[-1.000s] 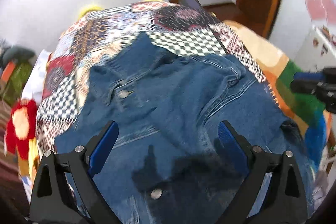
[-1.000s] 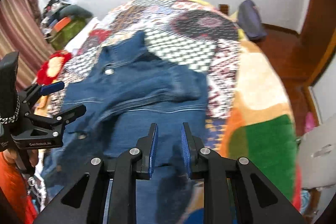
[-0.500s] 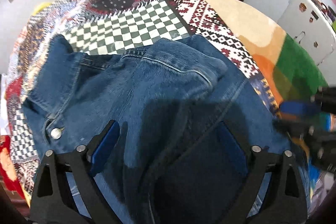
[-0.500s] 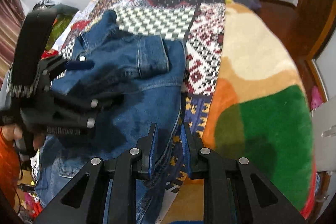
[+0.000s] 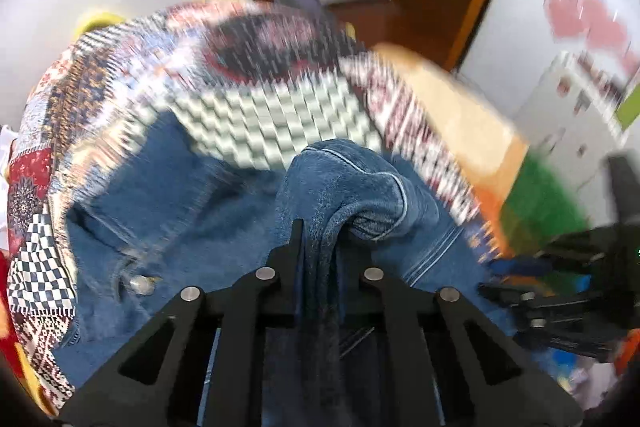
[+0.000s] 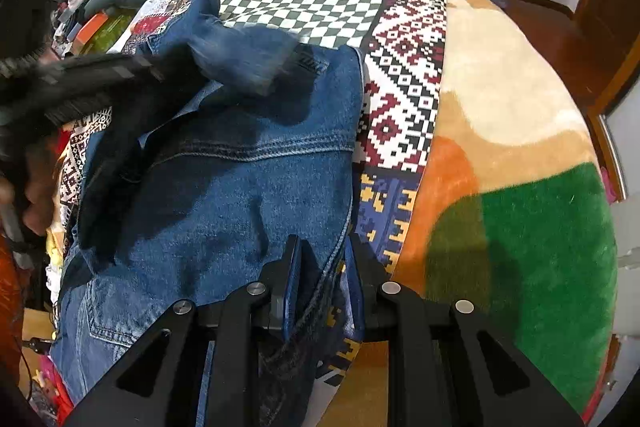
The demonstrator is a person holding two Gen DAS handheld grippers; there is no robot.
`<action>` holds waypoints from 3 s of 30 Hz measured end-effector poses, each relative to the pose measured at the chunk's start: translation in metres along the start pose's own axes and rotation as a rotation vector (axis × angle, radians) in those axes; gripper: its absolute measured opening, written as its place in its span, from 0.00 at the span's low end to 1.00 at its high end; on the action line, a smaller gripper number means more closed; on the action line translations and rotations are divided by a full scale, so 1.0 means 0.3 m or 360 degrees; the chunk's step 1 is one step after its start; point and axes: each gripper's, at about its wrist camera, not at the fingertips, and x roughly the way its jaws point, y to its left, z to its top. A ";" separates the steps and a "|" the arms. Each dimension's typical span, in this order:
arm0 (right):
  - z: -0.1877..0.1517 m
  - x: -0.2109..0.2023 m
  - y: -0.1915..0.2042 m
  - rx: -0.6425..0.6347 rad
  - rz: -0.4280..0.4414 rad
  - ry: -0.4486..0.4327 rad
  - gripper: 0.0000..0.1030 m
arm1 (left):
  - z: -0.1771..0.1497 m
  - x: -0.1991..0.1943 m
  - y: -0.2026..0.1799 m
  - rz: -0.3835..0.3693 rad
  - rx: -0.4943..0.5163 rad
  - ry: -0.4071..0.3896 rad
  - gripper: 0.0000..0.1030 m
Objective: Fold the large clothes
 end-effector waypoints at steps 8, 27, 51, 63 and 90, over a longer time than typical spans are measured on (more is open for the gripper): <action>0.031 -0.096 0.091 -0.0134 -0.0038 -0.0131 0.18 | -0.074 -0.401 0.225 0.0077 -0.0213 -0.0378 0.10; -0.036 0.015 0.127 0.0056 -0.0038 0.0030 0.18 | -0.856 -0.250 0.542 -0.0093 -0.0982 -0.0011 0.18; -0.087 -0.059 0.037 0.0256 -0.0123 -0.0031 0.70 | -0.809 -0.330 0.569 0.0370 -0.0956 -0.0110 0.30; 0.023 -0.159 0.110 0.0210 -0.0048 -0.0192 0.70 | -0.446 -0.687 0.515 0.0576 -0.0633 -0.0704 0.27; 0.023 0.056 0.159 0.0137 -0.0061 0.0058 0.78 | -0.995 -0.267 0.790 0.0445 -0.1096 0.0096 0.75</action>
